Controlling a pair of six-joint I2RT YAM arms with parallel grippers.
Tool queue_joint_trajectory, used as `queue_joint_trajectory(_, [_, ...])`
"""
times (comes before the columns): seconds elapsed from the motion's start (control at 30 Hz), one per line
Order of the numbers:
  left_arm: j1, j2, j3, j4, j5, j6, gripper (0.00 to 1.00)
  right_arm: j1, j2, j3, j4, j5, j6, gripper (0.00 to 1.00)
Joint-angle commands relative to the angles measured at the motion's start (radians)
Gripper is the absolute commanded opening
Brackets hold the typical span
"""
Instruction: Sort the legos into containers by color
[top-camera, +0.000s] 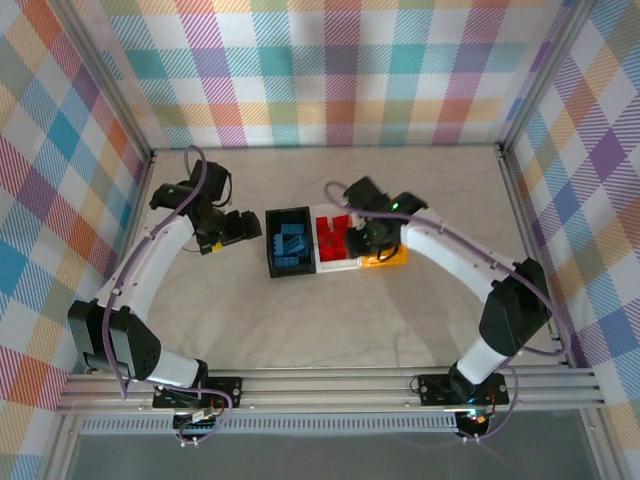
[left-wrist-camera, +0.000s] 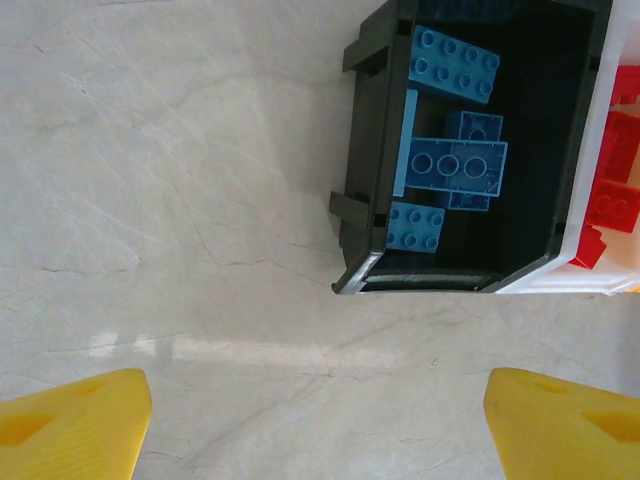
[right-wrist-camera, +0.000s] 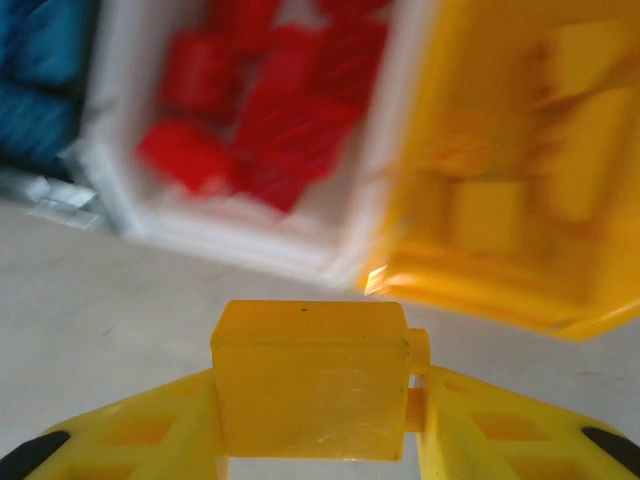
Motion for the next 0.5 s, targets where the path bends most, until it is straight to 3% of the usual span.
queue_joint_trajectory(0.0, [0.015, -0.036, -0.034, 0.025, -0.021, -0.031, 0.88, -0.101, 0.099, 0.059, 0.002, -0.063, -0.114, 0.47])
queue_joint_trajectory(0.13, [0.021, -0.073, -0.065, 0.045, -0.061, -0.031, 0.89, -0.176, 0.229, 0.154, 0.034, -0.098, -0.142, 0.47])
queue_joint_trajectory(0.27, [0.033, -0.104, -0.098, 0.08, -0.102, -0.006, 0.92, -0.203, 0.287, 0.239, 0.057, -0.118, -0.131, 0.7])
queue_joint_trajectory(0.33, [0.038, -0.119, -0.123, 0.113, -0.132, 0.012, 1.0, -0.206, 0.273, 0.247, 0.076, -0.116, -0.121, 0.75])
queue_joint_trajectory(0.47, [0.05, -0.142, -0.174, 0.173, -0.267, 0.003, 1.0, -0.225, 0.176, 0.207, 0.115, -0.114, -0.106, 0.81])
